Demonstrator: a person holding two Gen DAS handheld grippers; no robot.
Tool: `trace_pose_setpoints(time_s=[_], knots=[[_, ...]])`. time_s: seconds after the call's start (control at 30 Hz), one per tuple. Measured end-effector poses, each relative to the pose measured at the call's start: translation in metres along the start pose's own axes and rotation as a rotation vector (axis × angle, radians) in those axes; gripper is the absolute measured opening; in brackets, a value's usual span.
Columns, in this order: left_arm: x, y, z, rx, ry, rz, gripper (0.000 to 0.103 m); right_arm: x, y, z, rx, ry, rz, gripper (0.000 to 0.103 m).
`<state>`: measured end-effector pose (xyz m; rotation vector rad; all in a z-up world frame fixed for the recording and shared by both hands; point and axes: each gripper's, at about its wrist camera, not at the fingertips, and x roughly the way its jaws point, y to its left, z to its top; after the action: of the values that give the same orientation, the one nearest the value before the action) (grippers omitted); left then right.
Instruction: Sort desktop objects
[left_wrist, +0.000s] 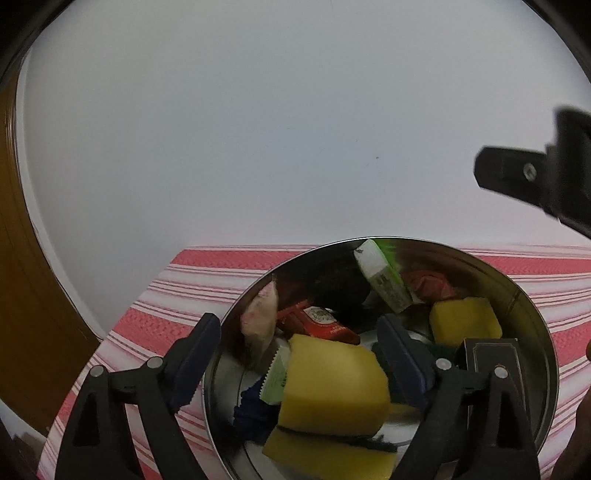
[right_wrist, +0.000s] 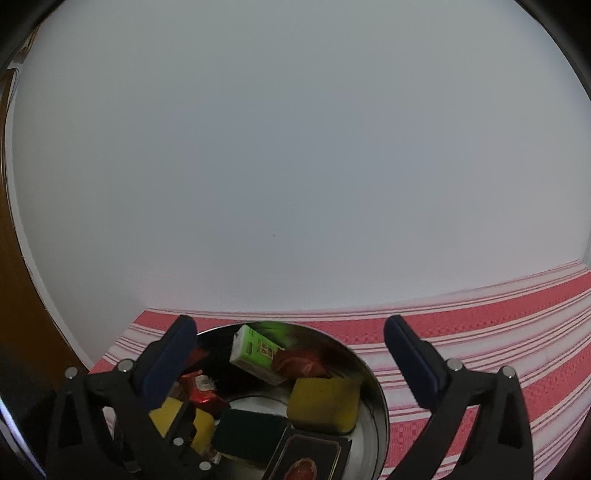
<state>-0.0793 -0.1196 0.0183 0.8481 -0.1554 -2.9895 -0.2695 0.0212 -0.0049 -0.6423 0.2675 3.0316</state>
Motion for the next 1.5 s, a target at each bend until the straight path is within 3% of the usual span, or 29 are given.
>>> trace_pose_setpoints(time_s=[0.33, 0.53, 0.7, 0.8, 1.17, 1.37, 1.5], knots=[[-0.012, -0.007, 0.003, -0.002, -0.036, -0.022, 0.094, -0.042, -0.025, -0.019, 0.016, -0.069, -0.085, 0.103], [-0.027, -0.011, 0.002, -0.016, -0.085, -0.022, 0.095, -0.061, -0.028, -0.025, 0.013, -0.129, -0.079, 0.103], [-0.037, -0.014, 0.003, -0.017, -0.113, 0.018, 0.095, -0.065, -0.025, -0.029, -0.051, -0.149, -0.125, 0.103], [-0.042, -0.014, 0.003, -0.018, -0.142, 0.039, 0.102, -0.068, -0.029, -0.026, -0.050, -0.167, -0.148, 0.103], [-0.054, -0.015, 0.003, -0.022, -0.186, 0.032, 0.102, -0.081, -0.033, -0.022, -0.043, -0.216, -0.181, 0.103], [-0.047, -0.012, 0.001, -0.036, -0.159, 0.046, 0.102, -0.087, -0.036, -0.020, -0.037, -0.212, -0.178, 0.103], [-0.047, -0.004, -0.003, -0.068, -0.108, 0.067, 0.102, -0.086, -0.035, -0.022, -0.013, -0.183, -0.114, 0.103]])
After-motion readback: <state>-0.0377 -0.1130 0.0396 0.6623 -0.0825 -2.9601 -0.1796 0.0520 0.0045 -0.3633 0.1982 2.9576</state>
